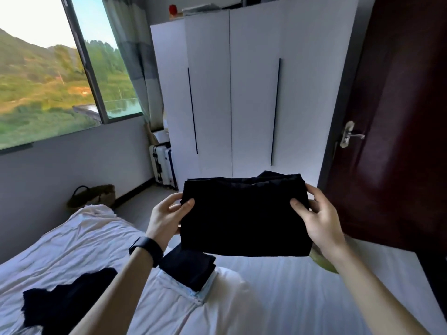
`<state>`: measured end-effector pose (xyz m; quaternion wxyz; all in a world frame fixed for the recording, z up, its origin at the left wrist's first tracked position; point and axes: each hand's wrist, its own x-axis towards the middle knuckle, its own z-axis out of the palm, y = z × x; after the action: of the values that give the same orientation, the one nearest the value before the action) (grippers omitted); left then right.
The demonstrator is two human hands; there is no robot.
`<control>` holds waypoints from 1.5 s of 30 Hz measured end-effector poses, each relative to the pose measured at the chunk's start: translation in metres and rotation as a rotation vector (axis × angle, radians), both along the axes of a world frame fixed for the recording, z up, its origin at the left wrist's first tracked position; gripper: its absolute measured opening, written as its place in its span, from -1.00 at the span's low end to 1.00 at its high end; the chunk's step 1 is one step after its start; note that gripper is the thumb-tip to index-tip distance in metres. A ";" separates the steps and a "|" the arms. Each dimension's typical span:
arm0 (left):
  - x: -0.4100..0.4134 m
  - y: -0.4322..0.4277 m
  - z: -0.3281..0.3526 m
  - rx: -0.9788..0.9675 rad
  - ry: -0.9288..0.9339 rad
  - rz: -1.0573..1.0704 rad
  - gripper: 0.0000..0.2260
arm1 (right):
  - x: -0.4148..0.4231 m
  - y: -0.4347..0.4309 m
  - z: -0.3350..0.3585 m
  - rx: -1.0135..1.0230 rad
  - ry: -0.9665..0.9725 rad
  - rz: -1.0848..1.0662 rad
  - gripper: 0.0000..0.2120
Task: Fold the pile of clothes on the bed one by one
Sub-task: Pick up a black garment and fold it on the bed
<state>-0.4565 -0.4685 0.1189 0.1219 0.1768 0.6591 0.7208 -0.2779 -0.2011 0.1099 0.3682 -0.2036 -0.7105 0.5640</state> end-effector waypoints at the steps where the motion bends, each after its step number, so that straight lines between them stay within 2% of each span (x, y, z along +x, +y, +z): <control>1: -0.005 0.013 -0.002 0.007 0.000 0.025 -0.88 | -0.010 0.015 0.000 0.006 -0.006 0.015 -0.64; 16: -0.153 0.170 -0.051 0.032 -0.063 0.175 -0.86 | -0.183 0.180 -0.046 -0.073 -0.090 0.125 -0.61; 26: -0.250 0.272 -0.102 -0.003 -0.176 0.264 -0.87 | -0.307 0.290 -0.086 -0.092 -0.236 0.201 -0.67; 33: -0.297 0.326 -0.141 -0.027 -0.257 0.504 -0.92 | -0.420 0.364 -0.119 -0.096 -0.333 0.444 -0.61; 36: -0.304 0.337 -0.152 -0.025 -0.267 0.615 -0.91 | -0.465 0.380 -0.123 -0.091 -0.376 0.573 -0.65; 45: -0.320 0.333 -0.194 0.058 -0.378 0.982 -0.92 | -0.604 0.357 -0.156 -0.004 -0.505 0.920 -0.61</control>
<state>-0.7768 -0.1356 -0.0751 -0.1186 -0.2826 0.6105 0.7303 -0.8816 0.1558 -0.0466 -0.1007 -0.0008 -0.7920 0.6022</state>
